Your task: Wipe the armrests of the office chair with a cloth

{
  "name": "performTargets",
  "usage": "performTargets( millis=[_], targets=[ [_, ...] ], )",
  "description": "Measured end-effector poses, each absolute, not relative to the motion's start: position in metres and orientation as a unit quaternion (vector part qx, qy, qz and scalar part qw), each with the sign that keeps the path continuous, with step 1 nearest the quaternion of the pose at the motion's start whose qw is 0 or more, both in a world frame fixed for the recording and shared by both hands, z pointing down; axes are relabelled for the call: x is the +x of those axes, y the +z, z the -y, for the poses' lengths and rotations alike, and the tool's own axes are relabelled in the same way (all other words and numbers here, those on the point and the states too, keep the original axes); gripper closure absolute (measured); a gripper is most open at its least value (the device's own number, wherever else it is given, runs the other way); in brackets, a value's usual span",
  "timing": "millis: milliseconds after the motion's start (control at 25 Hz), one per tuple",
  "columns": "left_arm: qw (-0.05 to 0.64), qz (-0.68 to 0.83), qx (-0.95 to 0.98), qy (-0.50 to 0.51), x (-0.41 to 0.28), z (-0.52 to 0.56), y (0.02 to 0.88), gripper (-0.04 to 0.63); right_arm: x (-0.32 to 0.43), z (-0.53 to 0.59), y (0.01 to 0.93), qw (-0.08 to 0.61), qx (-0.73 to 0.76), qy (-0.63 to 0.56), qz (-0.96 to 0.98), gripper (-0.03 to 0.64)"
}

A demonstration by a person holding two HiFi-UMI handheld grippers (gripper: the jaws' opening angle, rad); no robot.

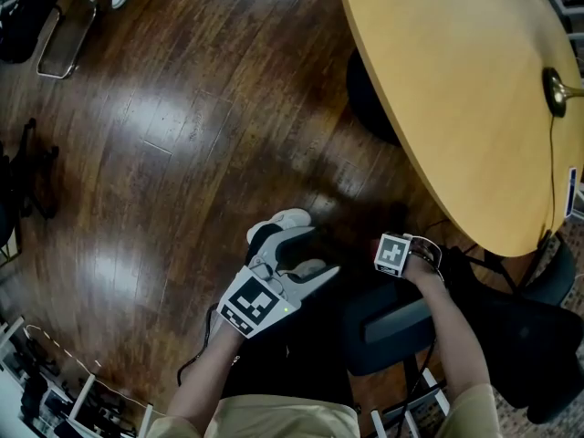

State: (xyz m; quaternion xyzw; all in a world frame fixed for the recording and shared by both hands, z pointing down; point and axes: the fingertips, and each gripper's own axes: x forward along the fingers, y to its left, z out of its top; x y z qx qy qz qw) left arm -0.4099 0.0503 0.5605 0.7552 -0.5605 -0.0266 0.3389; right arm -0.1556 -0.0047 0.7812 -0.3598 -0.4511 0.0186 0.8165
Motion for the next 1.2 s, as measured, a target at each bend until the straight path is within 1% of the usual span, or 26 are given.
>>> performTargets(
  millis=[160, 320, 560, 680, 800, 1000, 1200],
  targets=[
    [0.341, 0.557, 0.757, -0.03, -0.404, -0.046, 0.563, 0.328, -0.188, -0.011, 0.72, 0.783, -0.372, 0.064, 0.495, 0.563],
    [0.336, 0.544, 0.769, -0.031, -0.395, -0.038, 0.557, 0.328, -0.205, 0.003, 0.683, 0.763, -0.365, 0.072, 0.528, 0.563],
    [0.338, 0.54, 0.77, -0.034, -0.391, -0.037, 0.557, 0.328, -0.169, 0.006, 0.646, 0.777, -0.403, 0.12, 0.468, 0.57],
    [0.34, 0.539, 0.77, -0.034, -0.388, -0.034, 0.557, 0.328, -0.156, 0.015, 0.65, 0.803, -0.376, 0.122, 0.447, 0.568],
    [0.339, 0.54, 0.77, -0.035, -0.392, -0.033, 0.557, 0.328, -0.14, 0.029, 0.673, 0.842, -0.336, 0.084, 0.414, 0.566],
    [0.345, 0.542, 0.766, -0.03, -0.406, -0.04, 0.565, 0.328, -0.143, 0.04, 0.705, 0.85, -0.272, 0.115, 0.436, 0.565],
    [0.352, 0.538, 0.766, -0.022, -0.406, -0.043, 0.57, 0.328, -0.128, 0.047, 0.737, 0.869, -0.284, 0.049, 0.403, 0.568]
  ],
)
